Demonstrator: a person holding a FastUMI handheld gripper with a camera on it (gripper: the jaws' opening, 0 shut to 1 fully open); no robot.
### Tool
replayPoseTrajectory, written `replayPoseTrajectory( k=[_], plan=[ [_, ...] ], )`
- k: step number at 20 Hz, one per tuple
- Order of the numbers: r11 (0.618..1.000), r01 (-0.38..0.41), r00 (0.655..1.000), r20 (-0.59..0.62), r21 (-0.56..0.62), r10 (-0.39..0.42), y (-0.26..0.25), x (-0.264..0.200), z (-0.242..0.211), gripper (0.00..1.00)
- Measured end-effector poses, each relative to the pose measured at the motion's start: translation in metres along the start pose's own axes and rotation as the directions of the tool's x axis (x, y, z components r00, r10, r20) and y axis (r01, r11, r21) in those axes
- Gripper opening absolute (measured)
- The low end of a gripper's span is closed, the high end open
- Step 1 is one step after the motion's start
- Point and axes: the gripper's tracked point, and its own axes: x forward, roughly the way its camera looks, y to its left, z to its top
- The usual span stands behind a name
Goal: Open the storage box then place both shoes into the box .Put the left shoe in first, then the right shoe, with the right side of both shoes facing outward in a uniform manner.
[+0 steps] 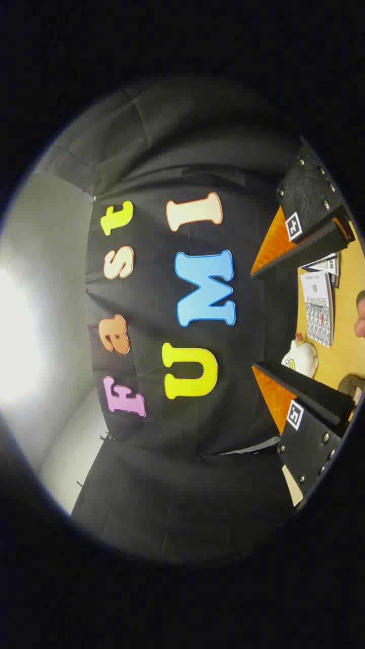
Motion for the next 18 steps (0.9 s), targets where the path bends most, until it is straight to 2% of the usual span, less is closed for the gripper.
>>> replayPoseTrajectory(
  k=[6,14,18],
  plan=[
    [1.000,-0.005,1.000,-0.013,-0.031,0.004,0.012,0.012,-0.001,0.98],
    [1.000,-0.021,0.999,-0.025,0.014,0.022,0.023,0.020,-0.006,0.98],
    [1.000,0.010,1.000,-0.005,0.020,-0.010,0.019,0.024,-0.004,0.98]
  ],
)
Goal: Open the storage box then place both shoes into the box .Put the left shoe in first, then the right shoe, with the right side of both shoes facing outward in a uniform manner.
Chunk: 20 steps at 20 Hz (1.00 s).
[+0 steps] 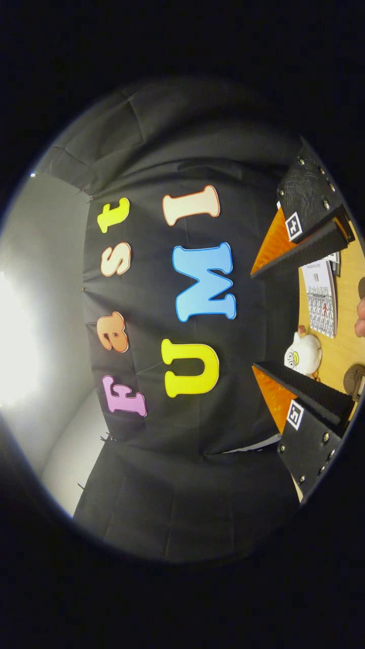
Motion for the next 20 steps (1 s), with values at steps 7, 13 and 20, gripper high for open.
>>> replayPoseTrajectory(
  k=[7,13,20],
  plan=[
    [0.999,0.045,0.999,0.008,-0.017,-0.045,0.011,0.005,-0.004,0.98],
    [1.000,0.029,0.999,0.024,-0.011,-0.028,0.027,0.011,-0.021,0.98],
    [0.999,0.031,0.999,-0.022,0.031,-0.030,0.040,0.006,-0.052,0.98]
  ],
)
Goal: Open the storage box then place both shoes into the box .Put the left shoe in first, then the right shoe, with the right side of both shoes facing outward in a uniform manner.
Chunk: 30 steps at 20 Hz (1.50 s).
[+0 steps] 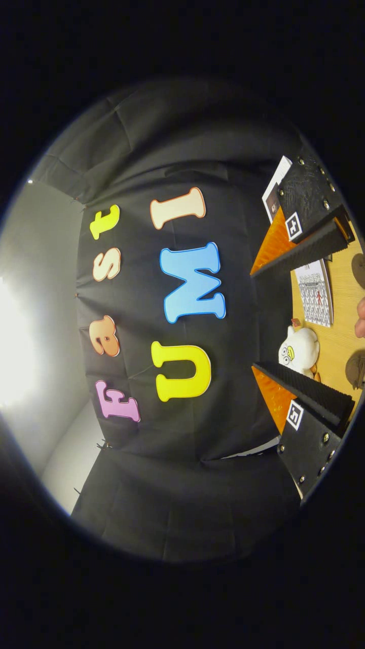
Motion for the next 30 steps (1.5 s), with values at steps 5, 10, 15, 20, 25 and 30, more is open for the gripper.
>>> replayPoseTrajectory(
  k=[5,10,15,20,25,30],
  plan=[
    [0.997,-0.061,0.993,-0.098,0.052,0.066,0.027,0.001,-0.037,0.98],
    [0.972,-0.184,0.952,-0.222,0.146,0.213,0.071,-0.003,-0.085,0.98],
    [0.921,-0.294,0.866,-0.338,0.255,0.370,0.116,-0.009,-0.133,0.98],
    [0.838,-0.383,0.733,-0.423,0.389,0.532,0.167,-0.017,-0.179,0.98],
    [0.702,-0.342,0.507,-0.507,0.625,0.698,0.212,-0.037,-0.242,0.99],
    [0.633,-0.262,0.364,-0.533,0.728,0.764,0.239,-0.060,-0.276,0.96]
  ],
)
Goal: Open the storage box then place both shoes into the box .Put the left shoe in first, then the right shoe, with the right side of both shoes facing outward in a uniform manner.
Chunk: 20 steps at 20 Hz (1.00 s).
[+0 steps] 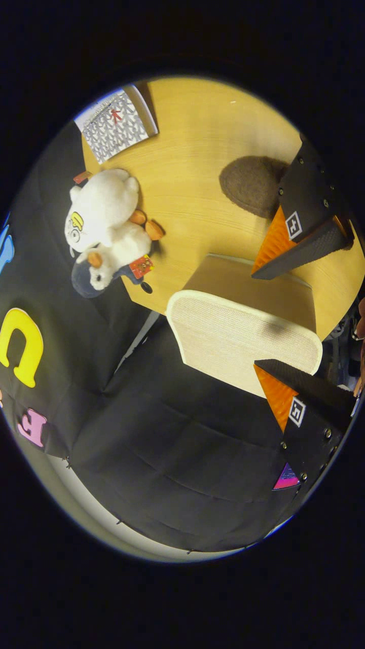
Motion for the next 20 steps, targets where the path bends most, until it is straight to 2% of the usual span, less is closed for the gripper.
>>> replayPoseTrajectory(
  k=[4,8,9,11,13,14,15,16,18,19,20],
  plan=[
    [0.997,-0.034,0.999,-0.037,0.063,0.037,0.003,0.024,-0.010,0.96],
    [0.996,-0.062,0.997,-0.043,0.063,0.065,0.010,0.036,-0.010,0.94],
    [0.995,-0.069,0.996,-0.051,0.068,0.073,0.013,0.035,-0.010,0.84],
    [0.992,-0.083,0.995,-0.056,0.092,0.088,0.017,0.037,-0.010,0.74],
    [0.985,-0.116,0.989,-0.071,0.130,0.126,0.026,0.036,-0.014,0.46],
    [0.981,-0.117,0.990,-0.058,0.158,0.127,0.027,0.027,-0.001,0.28],
    [0.980,-0.119,0.989,-0.070,0.161,0.131,0.031,0.035,-0.008,0.11],
    [0.979,-0.143,0.985,-0.079,0.145,0.155,0.037,0.034,-0.007,0.08],
    [0.984,-0.144,0.986,-0.067,0.102,0.151,0.043,0.035,-0.004,0.07],
    [0.987,-0.130,0.987,-0.080,0.093,0.138,0.044,0.033,-0.007,0.00],
    [0.988,-0.126,0.988,-0.077,0.088,0.133,0.043,0.031,-0.005,0.00]
  ],
)
